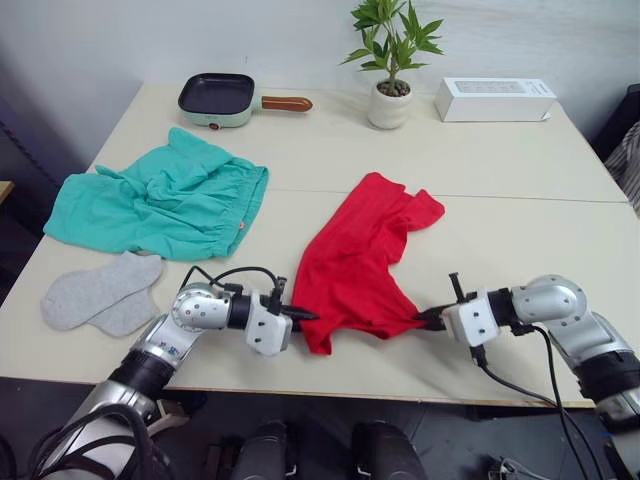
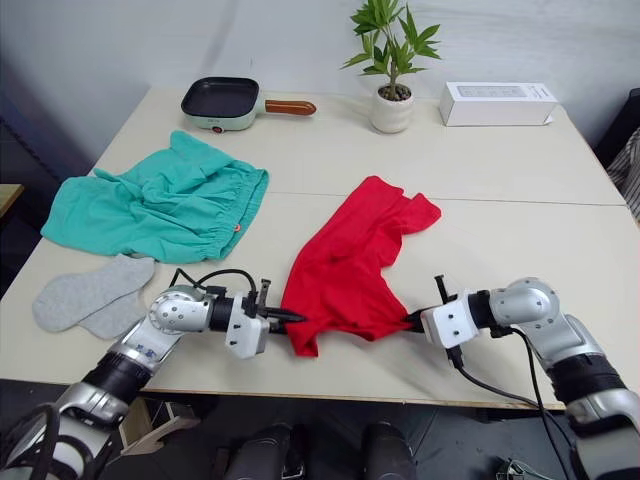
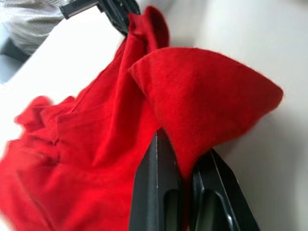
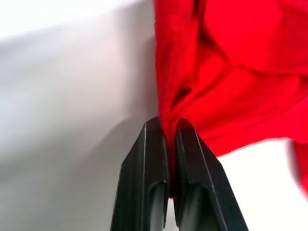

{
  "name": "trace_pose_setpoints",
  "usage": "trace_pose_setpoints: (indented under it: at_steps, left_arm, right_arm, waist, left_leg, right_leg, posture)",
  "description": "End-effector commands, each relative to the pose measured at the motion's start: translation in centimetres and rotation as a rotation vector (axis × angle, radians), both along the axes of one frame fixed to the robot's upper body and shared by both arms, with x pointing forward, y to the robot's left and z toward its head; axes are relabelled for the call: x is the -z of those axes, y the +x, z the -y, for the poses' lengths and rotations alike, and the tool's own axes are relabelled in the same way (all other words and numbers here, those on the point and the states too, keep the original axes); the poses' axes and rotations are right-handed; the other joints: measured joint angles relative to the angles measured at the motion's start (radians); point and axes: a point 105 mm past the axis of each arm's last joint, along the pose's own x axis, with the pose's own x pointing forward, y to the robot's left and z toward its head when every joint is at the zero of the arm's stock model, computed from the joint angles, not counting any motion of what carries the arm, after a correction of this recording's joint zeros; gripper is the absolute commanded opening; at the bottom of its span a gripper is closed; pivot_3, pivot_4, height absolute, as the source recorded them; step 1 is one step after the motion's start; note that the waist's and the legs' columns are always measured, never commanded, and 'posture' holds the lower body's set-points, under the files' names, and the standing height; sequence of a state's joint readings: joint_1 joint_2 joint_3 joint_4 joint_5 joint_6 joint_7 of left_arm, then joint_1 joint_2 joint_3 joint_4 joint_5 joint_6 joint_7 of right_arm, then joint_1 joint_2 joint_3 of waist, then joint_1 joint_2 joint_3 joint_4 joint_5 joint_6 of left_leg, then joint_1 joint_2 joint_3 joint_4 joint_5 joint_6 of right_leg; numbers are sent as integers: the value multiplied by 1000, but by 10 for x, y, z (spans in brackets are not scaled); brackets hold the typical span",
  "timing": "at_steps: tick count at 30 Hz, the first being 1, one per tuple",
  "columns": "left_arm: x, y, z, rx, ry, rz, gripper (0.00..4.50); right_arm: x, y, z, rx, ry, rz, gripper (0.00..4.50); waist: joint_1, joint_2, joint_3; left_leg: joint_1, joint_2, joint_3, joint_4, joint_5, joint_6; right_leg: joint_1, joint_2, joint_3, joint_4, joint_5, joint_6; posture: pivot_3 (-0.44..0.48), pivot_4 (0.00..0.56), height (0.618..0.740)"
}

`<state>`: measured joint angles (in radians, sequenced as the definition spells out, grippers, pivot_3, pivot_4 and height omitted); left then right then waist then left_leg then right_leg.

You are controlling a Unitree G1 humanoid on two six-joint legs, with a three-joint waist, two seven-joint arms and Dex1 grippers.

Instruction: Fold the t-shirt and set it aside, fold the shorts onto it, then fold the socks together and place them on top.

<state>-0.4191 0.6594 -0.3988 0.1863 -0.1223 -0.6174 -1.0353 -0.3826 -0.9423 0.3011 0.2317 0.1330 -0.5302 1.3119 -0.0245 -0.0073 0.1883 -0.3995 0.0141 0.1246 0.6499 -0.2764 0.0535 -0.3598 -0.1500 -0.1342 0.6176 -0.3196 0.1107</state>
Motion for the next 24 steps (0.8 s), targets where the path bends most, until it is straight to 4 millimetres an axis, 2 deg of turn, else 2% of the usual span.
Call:
trace_pose_setpoints:
  at_steps: [1, 5, 10, 14, 20, 22, 24]
  left_arm:
    - [-15, -15, -8, 28, 7, -44, 15]
    - [-14, -27, -8, 46, 29, -83, 15]
    - [-9, -43, -2, 93, 54, -112, 15]
    - [-6, -54, -1, 144, 85, -147, 15]
    - [-1, -63, -5, 184, 138, -211, 15]
    - [-3, -60, -8, 150, 124, -246, 15]
    - [-15, -47, -9, 81, 60, -277, 15]
  right_arm:
    - [-9, -22, 14, 52, -91, -151, 0]
    - [-12, -59, 16, 74, -176, -361, 0]
    - [-21, -93, -6, 75, -156, -530, 0]
    - [-28, -114, -10, 94, -192, -657, 0]
    - [-44, -129, -21, 127, -109, -805, 0]
    - [-47, -119, -22, 166, -49, -758, 0]
    - [-52, -101, -15, 232, -14, -691, 0]
  waist:
    - [4, 5, 3]
    - [18, 11, 7]
    - [24, 12, 7]
    - [25, 13, 8]
    - [27, 12, 8]
    - [27, 12, 8]
    - [26, 12, 8]
  left_leg:
    - [-2, 0, -1, 1, 0, 0]
    - [-4, 0, -2, 2, 0, 1]
    - [-5, 0, -2, 0, -2, -4]
    - [-6, 0, -2, -1, -2, -4]
    - [-6, 0, -2, -1, -3, -3]
    - [-6, 0, -2, -1, -3, -3]
    - [-6, 0, -2, -1, -3, -3]
  right_leg:
    - [-1, 0, -1, 0, 0, 0]
    - [-1, 0, -2, -2, 0, 0]
    - [-2, 0, -2, -4, 0, 0]
    - [-2, 0, -2, -7, 0, 0]
    - [-1, 0, -2, -9, 0, 0]
    - [-1, 0, -2, -9, 0, 0]
    - [-1, 0, -2, -9, 0, 0]
  posture:
    - [0, 150, 740]
    - [0, 150, 740]
    - [0, 150, 740]
    - [0, 150, 740]
    - [0, 150, 740]
    - [0, 150, 740]
    - [0, 150, 740]
